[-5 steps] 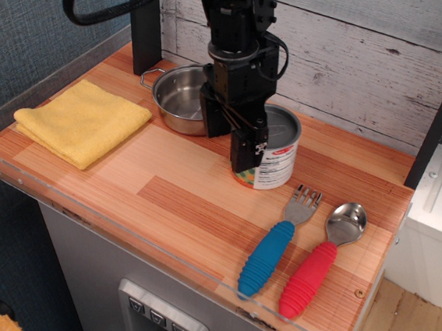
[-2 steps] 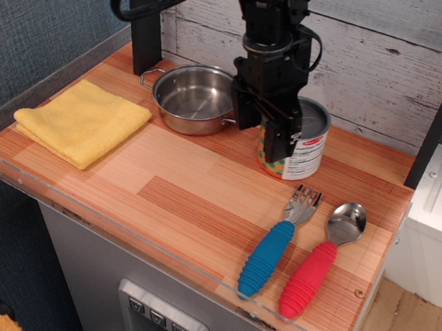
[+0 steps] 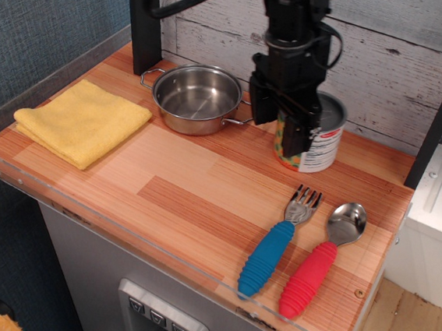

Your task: Move the can to the back of the table

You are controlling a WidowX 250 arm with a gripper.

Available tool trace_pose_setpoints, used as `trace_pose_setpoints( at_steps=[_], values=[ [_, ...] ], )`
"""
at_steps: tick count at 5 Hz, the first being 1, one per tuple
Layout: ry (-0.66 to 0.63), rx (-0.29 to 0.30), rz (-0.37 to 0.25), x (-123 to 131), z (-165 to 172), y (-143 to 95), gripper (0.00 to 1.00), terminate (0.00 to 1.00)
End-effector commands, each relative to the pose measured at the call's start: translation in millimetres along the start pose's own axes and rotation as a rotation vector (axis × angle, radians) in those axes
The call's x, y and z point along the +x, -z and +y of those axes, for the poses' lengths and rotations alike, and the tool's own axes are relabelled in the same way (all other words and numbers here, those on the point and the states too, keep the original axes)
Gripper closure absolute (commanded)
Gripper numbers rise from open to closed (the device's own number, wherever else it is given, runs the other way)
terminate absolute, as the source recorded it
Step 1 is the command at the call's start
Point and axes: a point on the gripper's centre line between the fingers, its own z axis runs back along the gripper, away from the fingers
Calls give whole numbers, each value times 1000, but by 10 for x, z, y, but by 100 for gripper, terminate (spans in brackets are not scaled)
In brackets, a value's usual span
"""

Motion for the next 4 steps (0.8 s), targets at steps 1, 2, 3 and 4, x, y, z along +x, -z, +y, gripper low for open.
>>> trace_pose_setpoints(
  at_steps=[1, 2, 3, 4],
  values=[
    [-128, 47, -40, -175, 140, -381, 0, 0],
    [-243, 80, -12, -339, 205, -502, 0, 0],
    [-486, 118, 72, -587, 347, -544, 0, 0],
    [-734, 145, 91, -849, 531, -646, 0, 0]
  ],
)
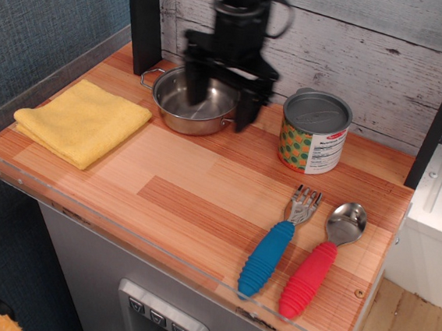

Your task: Move the can to the back of the table

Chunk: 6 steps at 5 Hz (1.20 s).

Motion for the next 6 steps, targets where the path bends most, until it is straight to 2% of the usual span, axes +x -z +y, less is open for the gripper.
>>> trace_pose_setpoints(
  at_steps=[1, 3, 4, 5, 6],
  values=[
    [-371, -2, -55, -252, 587, -330, 0, 0],
    [-442, -1, -80, -195, 958, -444, 0, 0],
    [-466, -11, -73, -264, 1100, -455, 0, 0],
    [-466, -11, -73, -264, 1100, -455, 0, 0],
    [-466, -11, -73, -264, 1100, -455, 0, 100]
  ],
)
